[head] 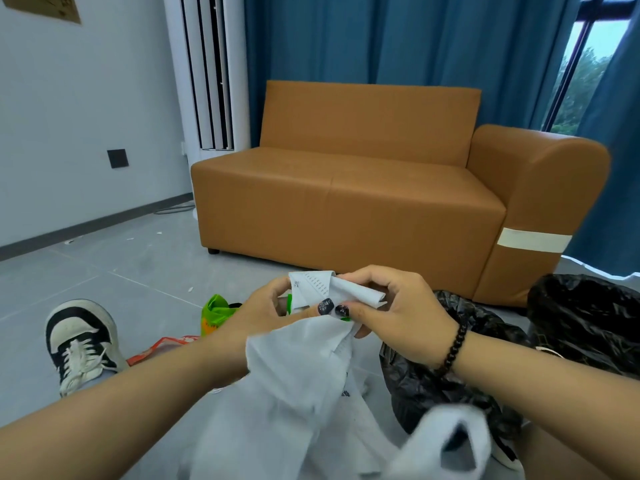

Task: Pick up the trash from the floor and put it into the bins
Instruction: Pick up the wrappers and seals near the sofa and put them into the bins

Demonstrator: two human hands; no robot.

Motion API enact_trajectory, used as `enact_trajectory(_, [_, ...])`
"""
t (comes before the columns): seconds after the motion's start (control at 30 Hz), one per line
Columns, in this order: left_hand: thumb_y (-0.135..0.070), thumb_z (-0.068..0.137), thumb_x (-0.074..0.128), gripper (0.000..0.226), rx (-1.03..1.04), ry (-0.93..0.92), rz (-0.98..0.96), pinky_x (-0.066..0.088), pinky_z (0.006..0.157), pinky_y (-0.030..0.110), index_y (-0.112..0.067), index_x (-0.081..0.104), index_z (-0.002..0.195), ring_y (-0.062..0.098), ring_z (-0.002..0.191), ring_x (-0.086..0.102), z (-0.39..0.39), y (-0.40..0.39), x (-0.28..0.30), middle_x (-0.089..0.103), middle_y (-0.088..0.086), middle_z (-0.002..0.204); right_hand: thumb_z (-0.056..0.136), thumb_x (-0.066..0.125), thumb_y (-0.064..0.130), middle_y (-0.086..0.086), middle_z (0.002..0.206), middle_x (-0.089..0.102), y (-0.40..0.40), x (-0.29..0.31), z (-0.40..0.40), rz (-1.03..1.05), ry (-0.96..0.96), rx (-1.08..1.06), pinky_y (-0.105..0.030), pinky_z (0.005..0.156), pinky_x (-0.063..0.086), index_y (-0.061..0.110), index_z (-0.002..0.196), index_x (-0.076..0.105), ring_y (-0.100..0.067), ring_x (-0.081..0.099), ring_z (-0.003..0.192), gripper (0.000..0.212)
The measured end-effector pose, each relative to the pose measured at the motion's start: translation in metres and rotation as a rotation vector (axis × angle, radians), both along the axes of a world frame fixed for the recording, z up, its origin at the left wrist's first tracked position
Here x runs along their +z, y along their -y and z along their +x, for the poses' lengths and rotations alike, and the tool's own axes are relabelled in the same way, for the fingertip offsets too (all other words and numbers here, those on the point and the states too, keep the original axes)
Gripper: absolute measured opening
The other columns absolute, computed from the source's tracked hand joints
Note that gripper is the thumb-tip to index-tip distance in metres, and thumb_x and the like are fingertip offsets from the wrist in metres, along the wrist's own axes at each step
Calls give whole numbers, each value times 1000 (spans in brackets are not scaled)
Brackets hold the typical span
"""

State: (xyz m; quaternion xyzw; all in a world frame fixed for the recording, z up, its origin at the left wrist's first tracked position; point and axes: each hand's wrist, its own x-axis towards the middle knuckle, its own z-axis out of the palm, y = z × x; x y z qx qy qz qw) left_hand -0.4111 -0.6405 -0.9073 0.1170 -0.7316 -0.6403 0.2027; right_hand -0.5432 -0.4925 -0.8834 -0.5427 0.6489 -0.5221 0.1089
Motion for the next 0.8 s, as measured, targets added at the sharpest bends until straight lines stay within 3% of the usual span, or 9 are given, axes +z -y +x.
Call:
enact_trajectory(0.1, [-31,82,62,8,-9,172,96,47,51,9,-26,62,88,-6,57,65,0,-5,1,71,-17,65,80,72,5,10,92,67,2,-1,-1,-103,-237,-64,-25,66,57,17,98,69,-8,66,76,22])
enact_trajectory(0.17, [-45,84,59,23,-56,176,118,44,51,3,-23,64,80,-4,55,63,9,-11,1,68,-10,69,80,72,5,9,88,64,3,-2,-4,-207,-432,-69,-17,69,51,11,97,69,-2,61,79,19])
enact_trajectory(0.23, [-63,79,58,45,-20,220,74,35,48,-3,-19,63,87,1,62,58,13,-10,4,54,-12,69,81,70,4,3,84,61,3,-3,-6,-285,-569,-70,-12,69,45,5,95,67,-1,56,78,14])
enact_trajectory(0.3, [-40,81,70,37,-35,243,86,44,62,0,-13,66,106,6,80,65,11,-6,8,69,-11,78,84,67,5,-2,83,59,3,-3,-8,-333,-644,-61,-16,66,46,3,94,65,-8,56,74,10])
enact_trajectory(0.33, [-29,79,74,35,-81,238,126,51,72,11,-14,66,110,10,86,68,11,-7,9,74,-5,88,87,64,7,-3,83,58,2,-2,-8,-348,-688,-44,-20,63,47,3,95,64,-12,56,72,9])
enact_trajectory(0.47, [-17,83,71,35,-180,169,160,51,91,37,-18,63,117,24,104,66,20,-5,6,70,9,114,90,57,4,-6,80,58,2,-1,-10,-376,-939,9,-30,45,43,12,101,59,-17,52,63,14])
enact_trajectory(0.57, [-1,84,67,35,-175,133,200,51,92,33,-15,62,117,21,104,65,19,-3,11,67,13,119,81,63,-7,-8,81,60,2,4,-11,-432,-1048,24,-32,40,40,13,103,57,-15,49,63,31])
enact_trajectory(0.67, [6,72,65,54,-282,75,368,52,90,40,-8,59,123,32,105,63,21,0,17,62,24,122,77,64,-12,-14,86,62,2,10,-18,-474,-1107,65,-32,41,41,10,105,57,-19,54,66,37])
enact_trajectory(0.8, [-10,71,73,56,-491,-8,566,55,82,39,-4,60,124,35,103,64,25,5,23,60,26,121,87,59,-5,-19,88,64,1,3,-21,-447,-1207,108,-35,50,50,6,101,59,-32,62,79,18])
